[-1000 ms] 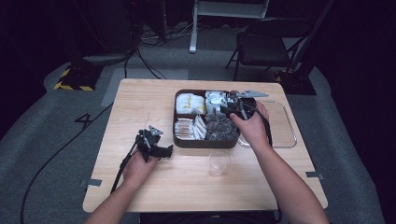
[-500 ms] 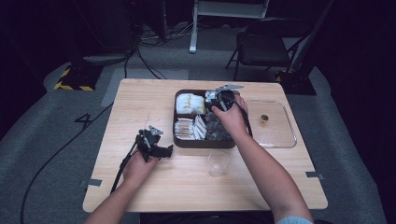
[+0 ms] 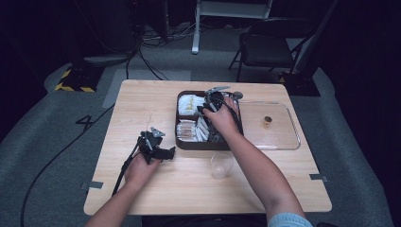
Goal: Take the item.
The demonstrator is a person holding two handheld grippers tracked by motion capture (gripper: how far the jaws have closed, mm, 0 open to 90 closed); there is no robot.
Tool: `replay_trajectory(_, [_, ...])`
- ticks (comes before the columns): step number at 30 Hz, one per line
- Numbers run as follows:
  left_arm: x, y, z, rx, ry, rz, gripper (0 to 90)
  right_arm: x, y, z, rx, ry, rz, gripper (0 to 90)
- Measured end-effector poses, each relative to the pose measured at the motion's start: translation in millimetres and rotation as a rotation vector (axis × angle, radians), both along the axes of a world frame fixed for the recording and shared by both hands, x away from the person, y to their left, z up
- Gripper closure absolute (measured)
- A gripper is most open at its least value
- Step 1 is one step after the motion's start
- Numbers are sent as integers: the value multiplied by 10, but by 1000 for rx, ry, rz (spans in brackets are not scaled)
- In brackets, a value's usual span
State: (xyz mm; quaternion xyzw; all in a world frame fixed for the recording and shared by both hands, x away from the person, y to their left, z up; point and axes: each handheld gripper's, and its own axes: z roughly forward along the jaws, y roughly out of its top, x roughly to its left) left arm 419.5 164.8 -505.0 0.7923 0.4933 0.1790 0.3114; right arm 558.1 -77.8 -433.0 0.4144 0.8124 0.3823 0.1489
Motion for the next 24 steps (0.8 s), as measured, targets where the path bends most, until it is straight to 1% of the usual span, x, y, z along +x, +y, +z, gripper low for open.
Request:
replay_trajectory(4, [0,0,0,0,0,0,21,44,20,-63,-9,18,-3,646])
replay_trajectory(8, [1,0,0,0,0,0,21,68,34,-97,-18,25,-5,660])
replay_trajectory(12, [2,0,0,1,-1,0,21,87,62,-137,-29,48,0,681])
replay_trajectory(14, [2,0,0,1,-1,0,21,90,74,-153,-44,48,5,714])
replay_trajectory(16, [2,0,0,1,0,0,22,91,87,-169,-62,55,8,774])
replay_trajectory(17, [2,0,0,1,-1,0,22,91,87,-169,-62,55,8,774])
replay_trajectory(18, [2,0,0,1,-1,0,21,92,88,-172,-71,55,11,798])
replay_trajectory(19, [2,0,0,1,-1,0,22,95,92,-178,-90,52,14,847])
replay_trajectory(20, [2,0,0,1,0,0,21,95,94,-178,-100,48,18,871])
replay_trajectory(21, [2,0,0,1,0,0,21,95,94,-178,-100,48,18,871])
replay_trajectory(22, [2,-1,0,0,-1,1,21,95,96,-176,-109,44,21,890])
replay_trajectory(24, [2,-1,0,0,-1,1,21,93,98,-171,-122,32,29,900])
